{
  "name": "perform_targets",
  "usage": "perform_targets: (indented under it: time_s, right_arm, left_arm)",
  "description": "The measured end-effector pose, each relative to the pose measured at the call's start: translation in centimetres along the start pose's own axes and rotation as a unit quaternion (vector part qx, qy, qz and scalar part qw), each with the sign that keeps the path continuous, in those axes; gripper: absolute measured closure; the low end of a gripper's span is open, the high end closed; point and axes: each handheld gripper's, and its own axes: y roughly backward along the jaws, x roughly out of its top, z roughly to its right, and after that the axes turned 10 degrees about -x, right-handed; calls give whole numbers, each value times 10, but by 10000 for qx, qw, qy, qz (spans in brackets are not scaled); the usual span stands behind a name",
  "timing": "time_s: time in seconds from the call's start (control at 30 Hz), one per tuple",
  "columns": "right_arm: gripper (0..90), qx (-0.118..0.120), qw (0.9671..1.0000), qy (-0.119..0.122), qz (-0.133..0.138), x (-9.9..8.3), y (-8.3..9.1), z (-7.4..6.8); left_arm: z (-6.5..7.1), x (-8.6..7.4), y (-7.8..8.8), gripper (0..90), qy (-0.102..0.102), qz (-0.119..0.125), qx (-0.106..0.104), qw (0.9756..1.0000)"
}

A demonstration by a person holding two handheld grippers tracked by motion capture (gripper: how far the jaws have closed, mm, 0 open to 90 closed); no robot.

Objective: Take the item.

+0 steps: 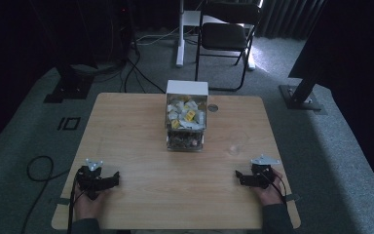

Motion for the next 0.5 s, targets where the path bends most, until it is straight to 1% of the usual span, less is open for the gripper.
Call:
perform_targets:
  time_s: [0.33, 0.37, 0.5]
  right_arm:
    - [136, -9, 10000, -3, -6, 0, 0, 0]
    - [123, 15, 10000, 17, -14, 0, 0, 0]
    - [125, 65, 10000, 76, -4, 0, 0, -1]
  left_arm:
    - [0, 0, 0, 35, -4, -2, -4, 10000]
    - [0, 0, 0, 35, -5, 2, -5, 10000]
    - [0, 0, 0, 35, -8, -2, -6, 10000]
